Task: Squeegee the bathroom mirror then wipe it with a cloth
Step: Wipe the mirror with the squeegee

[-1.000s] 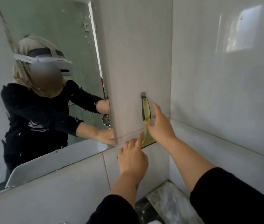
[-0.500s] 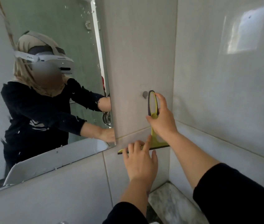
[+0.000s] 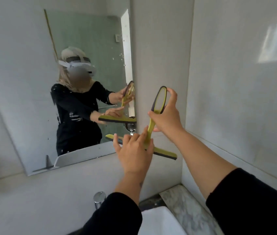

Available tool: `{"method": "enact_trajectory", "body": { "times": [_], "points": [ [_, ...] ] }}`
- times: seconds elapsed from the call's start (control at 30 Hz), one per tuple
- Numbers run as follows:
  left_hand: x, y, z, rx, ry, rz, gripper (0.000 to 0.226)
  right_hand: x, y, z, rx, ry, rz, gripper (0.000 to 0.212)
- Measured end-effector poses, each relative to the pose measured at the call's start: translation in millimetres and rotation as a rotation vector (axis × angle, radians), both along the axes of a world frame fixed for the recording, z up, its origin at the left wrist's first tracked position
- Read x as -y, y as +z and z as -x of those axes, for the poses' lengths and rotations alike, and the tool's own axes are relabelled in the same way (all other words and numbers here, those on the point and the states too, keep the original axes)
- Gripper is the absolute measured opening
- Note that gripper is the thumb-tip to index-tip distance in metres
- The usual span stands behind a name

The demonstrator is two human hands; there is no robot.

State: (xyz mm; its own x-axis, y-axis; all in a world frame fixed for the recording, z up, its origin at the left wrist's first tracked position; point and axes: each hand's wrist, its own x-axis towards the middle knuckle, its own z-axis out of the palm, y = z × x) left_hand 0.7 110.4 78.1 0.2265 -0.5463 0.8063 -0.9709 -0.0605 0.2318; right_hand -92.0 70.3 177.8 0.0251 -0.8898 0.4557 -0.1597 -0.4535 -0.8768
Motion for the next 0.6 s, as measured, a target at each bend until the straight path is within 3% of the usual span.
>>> {"method": "enact_trajectory", "body": {
  "times": [0.07, 0.17, 0.27, 0.43, 0.6],
  "points": [
    [-21.2, 22.3, -16.3, 0.03, 0.038, -0.029, 0.041, -16.4, 15.7, -6.8, -0.206, -0.083, 0.142, 0.086],
    [-52.2, 57.1, -46.4, 0.077, 0.113, -0.03, 0.038, -38.2, 38.9, -11.5, -0.789, -0.281, 0.599, 0.084],
    [-81.9, 87.1, -79.8, 0.171, 0.161, -0.003, 0.035, -51.5, 62.6, -21.0, -1.069, -0.154, 1.028, 0.063],
    [-122.7, 126.8, -127.8, 0.329, 0.223, 0.053, 0.029, -64.7, 96.2, -64.6, -1.02, -0.045, 1.29, 0.031],
    [-154.9, 160.3, -179.1, 0.411, 0.281, 0.096, 0.05, -72.8, 138.5, -107.9, -0.954, 0.02, 1.382, 0.028]
  ]
}}
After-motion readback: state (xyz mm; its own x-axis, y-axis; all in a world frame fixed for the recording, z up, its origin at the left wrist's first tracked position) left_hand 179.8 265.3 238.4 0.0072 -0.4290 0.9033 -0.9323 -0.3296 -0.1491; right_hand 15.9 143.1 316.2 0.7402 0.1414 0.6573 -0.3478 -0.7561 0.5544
